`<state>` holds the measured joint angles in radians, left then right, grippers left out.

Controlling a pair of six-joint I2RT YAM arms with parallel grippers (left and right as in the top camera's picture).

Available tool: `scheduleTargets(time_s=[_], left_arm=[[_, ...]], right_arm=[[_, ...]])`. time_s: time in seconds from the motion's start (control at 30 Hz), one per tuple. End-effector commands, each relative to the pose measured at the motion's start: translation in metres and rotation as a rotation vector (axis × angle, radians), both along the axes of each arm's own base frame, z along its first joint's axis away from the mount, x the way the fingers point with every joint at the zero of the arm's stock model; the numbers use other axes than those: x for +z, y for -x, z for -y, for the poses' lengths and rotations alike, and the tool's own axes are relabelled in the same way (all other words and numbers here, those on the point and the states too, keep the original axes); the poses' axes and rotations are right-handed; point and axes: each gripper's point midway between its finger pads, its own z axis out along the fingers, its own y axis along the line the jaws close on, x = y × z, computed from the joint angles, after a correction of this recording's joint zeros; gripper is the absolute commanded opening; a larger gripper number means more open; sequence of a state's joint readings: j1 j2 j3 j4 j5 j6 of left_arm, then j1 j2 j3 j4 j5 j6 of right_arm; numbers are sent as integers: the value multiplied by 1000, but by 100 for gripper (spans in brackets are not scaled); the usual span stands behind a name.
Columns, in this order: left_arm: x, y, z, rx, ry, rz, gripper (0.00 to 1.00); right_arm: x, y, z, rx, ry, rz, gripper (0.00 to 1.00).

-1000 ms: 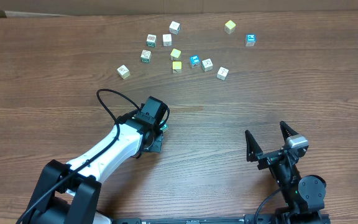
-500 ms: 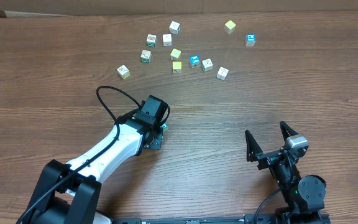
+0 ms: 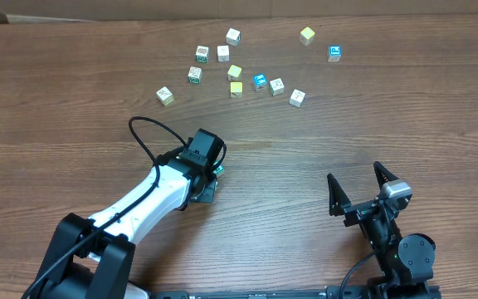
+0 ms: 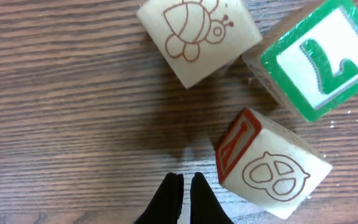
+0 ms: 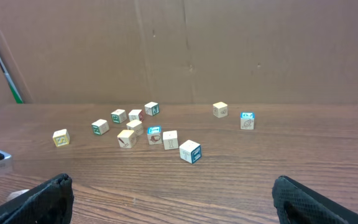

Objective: Form a circle

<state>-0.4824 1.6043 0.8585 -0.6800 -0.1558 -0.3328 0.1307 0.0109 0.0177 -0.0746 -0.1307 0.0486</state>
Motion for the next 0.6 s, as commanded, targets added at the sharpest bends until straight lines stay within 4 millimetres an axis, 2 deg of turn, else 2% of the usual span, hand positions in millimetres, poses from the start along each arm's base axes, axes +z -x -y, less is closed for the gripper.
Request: scheduleTargets(time_s=[0.0, 0.57], left_arm=[[-4, 2, 1, -22, 7, -13, 4], [-1, -10, 7, -46, 29, 34, 4]], right_arm=[[-2, -1, 1, -7, 4, 4, 100], [-2, 0, 1, -7, 4, 4, 100]])
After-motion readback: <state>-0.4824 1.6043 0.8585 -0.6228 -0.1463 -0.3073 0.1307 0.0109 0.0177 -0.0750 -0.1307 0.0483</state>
